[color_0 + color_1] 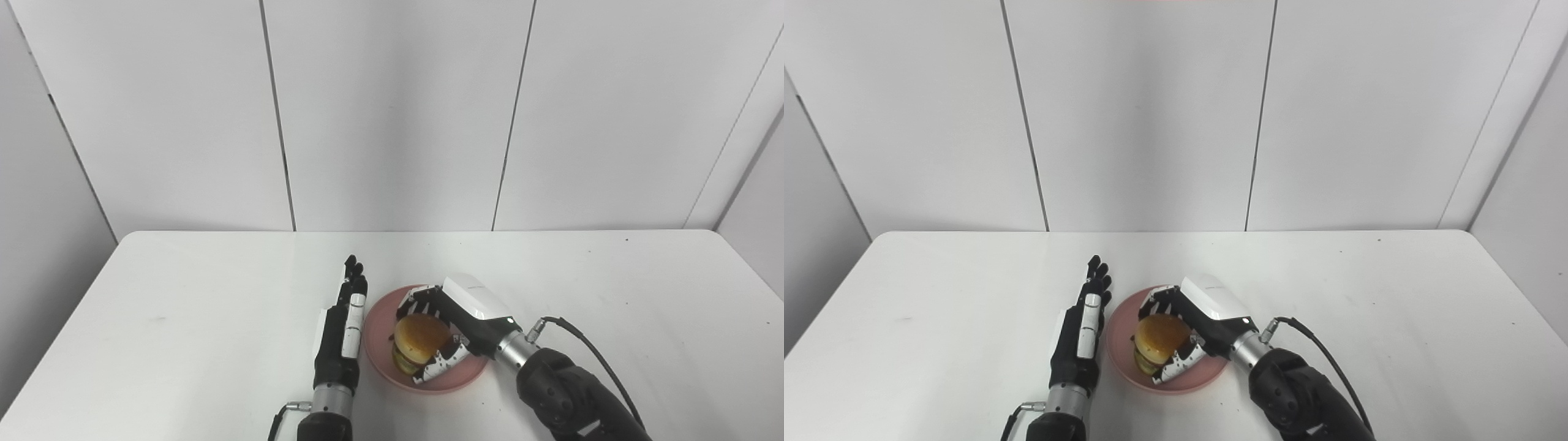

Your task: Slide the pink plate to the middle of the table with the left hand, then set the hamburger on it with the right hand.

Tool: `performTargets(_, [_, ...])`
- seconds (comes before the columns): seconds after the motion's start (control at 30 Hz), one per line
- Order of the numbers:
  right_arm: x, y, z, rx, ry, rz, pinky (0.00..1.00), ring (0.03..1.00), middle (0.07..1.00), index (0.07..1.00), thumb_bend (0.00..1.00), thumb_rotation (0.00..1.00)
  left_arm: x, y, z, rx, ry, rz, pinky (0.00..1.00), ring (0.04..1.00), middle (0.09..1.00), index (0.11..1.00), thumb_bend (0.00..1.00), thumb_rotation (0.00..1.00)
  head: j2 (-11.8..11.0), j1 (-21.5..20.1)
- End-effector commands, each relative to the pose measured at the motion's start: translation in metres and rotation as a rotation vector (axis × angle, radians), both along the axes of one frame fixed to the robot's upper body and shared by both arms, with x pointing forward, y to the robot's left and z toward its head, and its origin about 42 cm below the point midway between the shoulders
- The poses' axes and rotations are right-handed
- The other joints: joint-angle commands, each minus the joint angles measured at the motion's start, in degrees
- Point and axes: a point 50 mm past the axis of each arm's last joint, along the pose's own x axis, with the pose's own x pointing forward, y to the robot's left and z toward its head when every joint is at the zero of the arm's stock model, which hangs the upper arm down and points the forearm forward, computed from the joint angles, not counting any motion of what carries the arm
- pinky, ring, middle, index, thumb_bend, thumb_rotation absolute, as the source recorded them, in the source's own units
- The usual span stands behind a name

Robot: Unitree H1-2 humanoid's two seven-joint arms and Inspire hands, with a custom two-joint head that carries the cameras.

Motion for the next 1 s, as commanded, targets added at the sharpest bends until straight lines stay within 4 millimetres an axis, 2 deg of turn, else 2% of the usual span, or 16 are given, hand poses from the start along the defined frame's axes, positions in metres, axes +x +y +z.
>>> performTargets(0.0, [0.004,0.007,0.024,0.023,-0.100,0.026,0.44,0.557,0.629,0.514,0.51,0.08,-0.019,-0.006,-0.028,-0.040,0.075,-0.006,1.00,1.000,1.000,1.000,0.67,1.00,0.1,0.0])
performTargets(0.03, [0.002,0.007,0.023,0.029,-0.113,0.027,0.52,0.663,0.709,0.598,0.58,0.11,-0.019,-0.006,-0.028,-0.053,0.074,-0.013,1.00,1.000,1.000,1.000,0.67,1.00,0.1,-0.1])
performTargets(0.07, [0.001,0.008,0.023,0.034,-0.124,0.028,0.54,0.682,0.723,0.631,0.60,0.12,-0.020,-0.005,-0.029,-0.061,0.073,-0.018,1.00,1.000,1.000,1.000,0.66,1.00,0.2,-0.1])
performTargets(0.1, [-0.001,0.008,0.022,0.043,-0.129,0.029,0.60,0.740,0.771,0.721,0.65,0.14,-0.020,-0.005,-0.028,-0.060,0.072,-0.020,1.00,1.000,1.000,1.000,0.66,1.00,0.2,-0.1])
performTargets(0.17, [-0.003,0.008,0.023,0.059,-0.131,0.033,0.68,0.805,0.828,0.795,0.67,0.19,-0.020,-0.005,-0.028,-0.052,0.068,-0.012,1.00,1.000,1.000,1.000,0.66,1.00,0.3,-0.2])
performTargets(0.23, [-0.006,0.008,0.026,0.071,-0.134,0.041,0.77,0.884,0.902,0.863,0.66,0.30,-0.020,-0.005,-0.028,-0.048,0.068,-0.008,1.00,1.000,1.000,1.000,0.67,1.00,0.3,-0.2])
performTargets(0.33, [-0.011,0.008,0.031,0.098,-0.137,0.048,0.86,0.952,0.962,0.908,0.65,0.41,-0.020,-0.003,-0.027,-0.025,0.075,-0.005,1.00,1.000,1.000,1.000,0.68,1.00,0.3,-0.3])
performTargets(0.5, [-0.019,0.002,0.034,0.179,-0.119,0.053,0.97,0.998,0.999,0.972,0.61,0.58,-0.020,-0.002,-0.026,-0.026,0.080,0.006,0.99,0.998,0.999,0.997,0.67,1.00,0.2,-0.5])
performTargets(0.6, [-0.023,-0.004,0.033,0.211,-0.100,0.048,1.00,1.000,1.000,0.997,0.62,0.68,-0.021,-0.001,-0.026,-0.020,0.087,0.011,0.99,0.994,0.997,0.996,0.67,1.00,0.2,-0.8])
performTargets(0.67, [-0.026,-0.007,0.032,0.221,-0.079,0.044,1.00,1.000,1.000,0.999,0.62,0.71,-0.021,0.001,-0.026,-0.013,0.086,0.008,0.99,0.992,0.996,0.999,0.68,1.00,0.2,-1.0])
performTargets(0.77, [-0.030,-0.011,0.030,0.269,-0.033,0.045,0.99,1.000,1.000,1.000,0.65,0.68,-0.020,0.003,-0.026,-0.010,0.082,0.001,1.00,0.996,1.000,1.000,0.70,1.00,0.2,-1.2])
performTargets(0.83, [-0.033,-0.017,0.024,0.352,-0.014,0.021,0.93,1.000,1.000,1.000,0.68,0.71,-0.019,0.005,-0.026,-0.001,0.072,0.007,1.00,0.994,0.997,1.000,0.70,1.00,0.2,-1.4])
performTargets(0.97, [-0.037,-0.027,0.013,0.566,-0.010,-0.072,0.96,1.000,1.000,1.000,0.65,0.82,-0.018,0.007,-0.026,-0.026,0.060,0.011,1.00,0.995,0.998,1.000,0.69,1.00,0.2,-1.8])
